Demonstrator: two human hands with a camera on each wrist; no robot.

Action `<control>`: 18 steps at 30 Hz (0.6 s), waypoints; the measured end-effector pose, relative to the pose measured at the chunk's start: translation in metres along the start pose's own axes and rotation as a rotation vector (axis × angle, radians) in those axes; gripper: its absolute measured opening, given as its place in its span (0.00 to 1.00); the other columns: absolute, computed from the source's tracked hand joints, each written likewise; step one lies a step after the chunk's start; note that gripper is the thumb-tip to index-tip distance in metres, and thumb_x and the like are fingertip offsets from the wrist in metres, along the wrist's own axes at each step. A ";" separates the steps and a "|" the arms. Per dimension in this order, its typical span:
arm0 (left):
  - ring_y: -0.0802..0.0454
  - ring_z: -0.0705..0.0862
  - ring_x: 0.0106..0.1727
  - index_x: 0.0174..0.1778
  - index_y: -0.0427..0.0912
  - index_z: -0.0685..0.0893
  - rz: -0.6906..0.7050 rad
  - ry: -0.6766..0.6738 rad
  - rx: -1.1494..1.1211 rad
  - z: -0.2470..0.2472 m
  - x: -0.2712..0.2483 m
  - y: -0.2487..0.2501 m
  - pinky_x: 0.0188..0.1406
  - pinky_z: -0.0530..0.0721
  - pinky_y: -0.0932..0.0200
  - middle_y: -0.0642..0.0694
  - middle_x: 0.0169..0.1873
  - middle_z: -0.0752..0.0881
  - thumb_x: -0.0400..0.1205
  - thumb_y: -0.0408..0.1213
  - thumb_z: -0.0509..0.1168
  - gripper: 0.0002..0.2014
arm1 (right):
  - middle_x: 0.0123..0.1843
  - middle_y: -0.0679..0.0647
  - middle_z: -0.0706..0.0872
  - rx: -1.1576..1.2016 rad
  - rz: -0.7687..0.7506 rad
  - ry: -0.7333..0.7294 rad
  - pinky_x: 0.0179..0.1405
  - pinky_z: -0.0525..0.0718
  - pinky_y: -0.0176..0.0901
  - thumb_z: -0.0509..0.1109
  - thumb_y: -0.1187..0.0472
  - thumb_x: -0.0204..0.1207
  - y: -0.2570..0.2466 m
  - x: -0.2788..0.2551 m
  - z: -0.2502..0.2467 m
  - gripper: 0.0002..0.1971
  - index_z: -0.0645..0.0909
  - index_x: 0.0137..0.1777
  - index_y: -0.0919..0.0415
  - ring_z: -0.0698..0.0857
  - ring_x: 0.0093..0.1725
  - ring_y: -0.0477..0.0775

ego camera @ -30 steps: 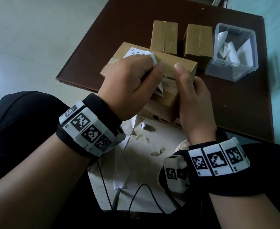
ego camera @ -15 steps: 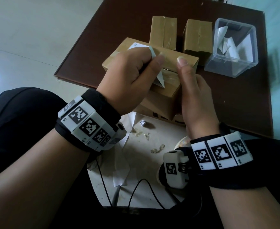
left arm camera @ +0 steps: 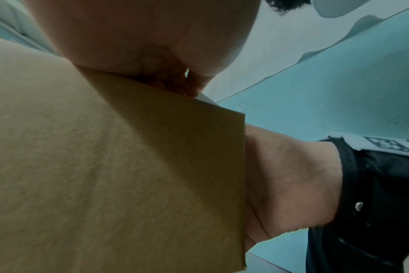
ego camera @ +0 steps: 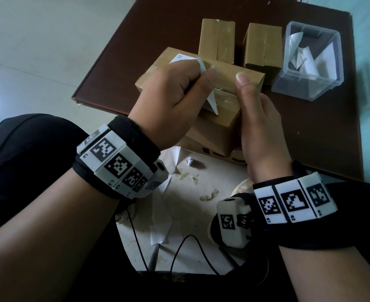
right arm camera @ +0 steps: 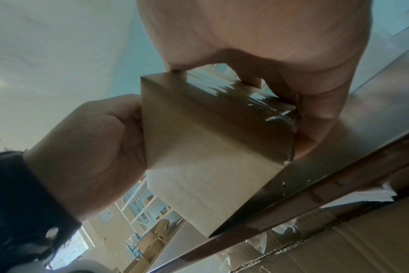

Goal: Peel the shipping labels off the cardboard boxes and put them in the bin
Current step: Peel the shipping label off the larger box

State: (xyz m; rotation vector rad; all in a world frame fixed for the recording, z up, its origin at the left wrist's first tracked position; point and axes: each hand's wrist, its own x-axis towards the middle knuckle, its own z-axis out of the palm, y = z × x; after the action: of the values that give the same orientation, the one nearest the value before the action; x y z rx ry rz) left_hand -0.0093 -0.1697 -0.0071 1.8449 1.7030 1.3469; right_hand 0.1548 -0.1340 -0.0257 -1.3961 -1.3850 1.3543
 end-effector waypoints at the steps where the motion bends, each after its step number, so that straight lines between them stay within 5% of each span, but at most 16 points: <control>1: 0.50 0.70 0.26 0.32 0.29 0.76 -0.001 -0.002 0.003 0.000 0.000 0.000 0.26 0.66 0.63 0.38 0.24 0.74 0.92 0.37 0.60 0.22 | 0.60 0.43 0.94 0.001 0.001 -0.002 0.68 0.89 0.55 0.66 0.25 0.76 0.001 0.000 0.000 0.34 0.85 0.71 0.48 0.92 0.59 0.39; 11: 0.59 0.66 0.25 0.31 0.39 0.72 -0.032 -0.018 -0.006 0.000 0.001 0.003 0.27 0.64 0.69 0.51 0.23 0.69 0.92 0.37 0.60 0.21 | 0.59 0.43 0.94 -0.004 0.018 -0.005 0.68 0.89 0.56 0.66 0.24 0.75 0.003 0.002 -0.001 0.35 0.85 0.70 0.49 0.92 0.58 0.40; 18: 0.47 0.70 0.26 0.31 0.30 0.75 -0.016 -0.002 -0.011 0.000 0.000 0.001 0.25 0.67 0.59 0.36 0.24 0.74 0.91 0.37 0.60 0.22 | 0.59 0.43 0.94 -0.013 0.007 -0.009 0.67 0.89 0.55 0.64 0.20 0.68 0.003 0.003 -0.001 0.42 0.85 0.71 0.49 0.92 0.58 0.39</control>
State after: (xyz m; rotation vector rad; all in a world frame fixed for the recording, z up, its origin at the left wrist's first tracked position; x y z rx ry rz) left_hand -0.0084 -0.1696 -0.0059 1.8216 1.7028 1.3454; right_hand 0.1557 -0.1315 -0.0294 -1.4063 -1.3981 1.3604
